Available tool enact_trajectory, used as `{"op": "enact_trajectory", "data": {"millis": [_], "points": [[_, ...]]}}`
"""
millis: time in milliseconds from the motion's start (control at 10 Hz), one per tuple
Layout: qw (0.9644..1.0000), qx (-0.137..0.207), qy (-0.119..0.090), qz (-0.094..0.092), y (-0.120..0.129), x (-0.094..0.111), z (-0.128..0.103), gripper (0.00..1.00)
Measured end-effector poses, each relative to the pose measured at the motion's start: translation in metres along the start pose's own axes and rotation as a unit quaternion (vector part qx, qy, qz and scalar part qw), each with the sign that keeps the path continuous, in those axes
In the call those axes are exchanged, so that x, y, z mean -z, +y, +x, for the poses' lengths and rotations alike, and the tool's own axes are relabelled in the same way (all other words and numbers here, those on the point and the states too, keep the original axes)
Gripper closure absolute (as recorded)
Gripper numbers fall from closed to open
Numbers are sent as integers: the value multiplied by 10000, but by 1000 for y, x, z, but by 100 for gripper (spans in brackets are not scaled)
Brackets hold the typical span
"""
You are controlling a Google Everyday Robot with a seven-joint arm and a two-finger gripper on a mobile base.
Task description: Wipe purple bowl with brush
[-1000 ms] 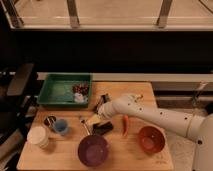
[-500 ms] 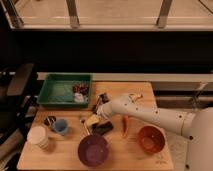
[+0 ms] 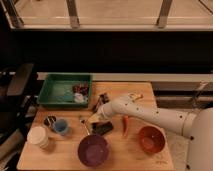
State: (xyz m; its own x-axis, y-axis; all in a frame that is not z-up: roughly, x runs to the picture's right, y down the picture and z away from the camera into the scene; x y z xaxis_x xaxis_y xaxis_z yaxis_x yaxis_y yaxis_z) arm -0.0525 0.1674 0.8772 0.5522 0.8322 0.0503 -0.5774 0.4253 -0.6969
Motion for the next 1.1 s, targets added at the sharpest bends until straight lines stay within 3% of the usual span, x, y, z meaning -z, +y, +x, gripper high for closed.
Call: {"op": "enact_trajectory", "data": {"millis": [300,400,1100], "points": [[10000,-18,-4,1,-1,0,0,94],[10000,-24,-2,-2,0,0,0,99],[10000,4,16,-26,3,-1,1,100]]}}
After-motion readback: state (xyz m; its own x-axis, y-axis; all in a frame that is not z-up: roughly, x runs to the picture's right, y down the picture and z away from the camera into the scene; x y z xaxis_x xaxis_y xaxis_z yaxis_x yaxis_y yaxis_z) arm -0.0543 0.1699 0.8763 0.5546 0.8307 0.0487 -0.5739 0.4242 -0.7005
